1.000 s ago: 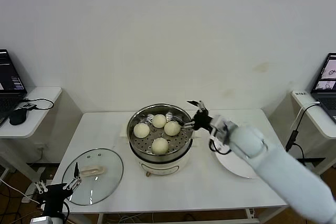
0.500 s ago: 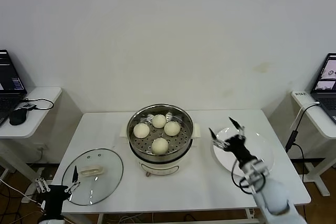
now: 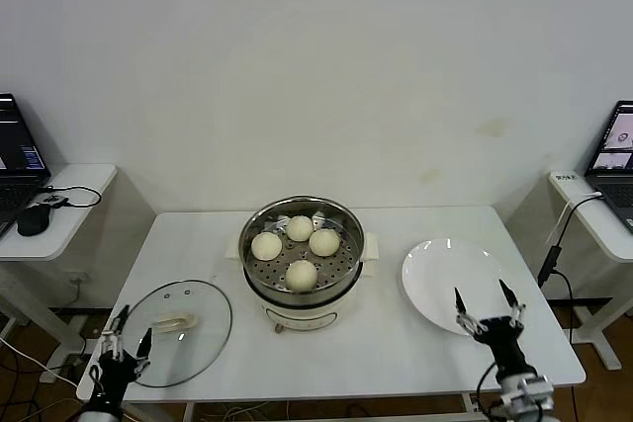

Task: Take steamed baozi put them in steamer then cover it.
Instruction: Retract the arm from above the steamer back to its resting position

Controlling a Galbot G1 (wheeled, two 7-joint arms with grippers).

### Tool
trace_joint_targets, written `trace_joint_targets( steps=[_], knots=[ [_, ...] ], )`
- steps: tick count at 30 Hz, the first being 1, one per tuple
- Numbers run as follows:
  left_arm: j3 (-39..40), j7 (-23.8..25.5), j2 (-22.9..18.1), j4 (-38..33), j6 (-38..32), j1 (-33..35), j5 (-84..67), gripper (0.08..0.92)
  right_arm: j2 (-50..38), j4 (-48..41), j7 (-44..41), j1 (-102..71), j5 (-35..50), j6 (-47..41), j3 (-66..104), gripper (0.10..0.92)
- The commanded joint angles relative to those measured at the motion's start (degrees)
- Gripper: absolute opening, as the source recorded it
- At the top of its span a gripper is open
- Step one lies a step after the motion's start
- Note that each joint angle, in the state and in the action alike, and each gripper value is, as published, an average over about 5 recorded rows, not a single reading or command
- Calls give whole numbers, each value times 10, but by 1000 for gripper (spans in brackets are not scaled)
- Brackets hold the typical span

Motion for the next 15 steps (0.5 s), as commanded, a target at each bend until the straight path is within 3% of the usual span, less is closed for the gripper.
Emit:
trace_joint_targets(
  steps=[1, 15],
  knots=[
    [28, 24, 22, 41, 11, -26, 126, 823, 41, 2, 3, -56, -17, 30, 56, 823],
    [63, 34, 15, 94, 27, -93, 125, 823, 51, -3, 2, -66, -34, 33, 64, 823]
  ],
)
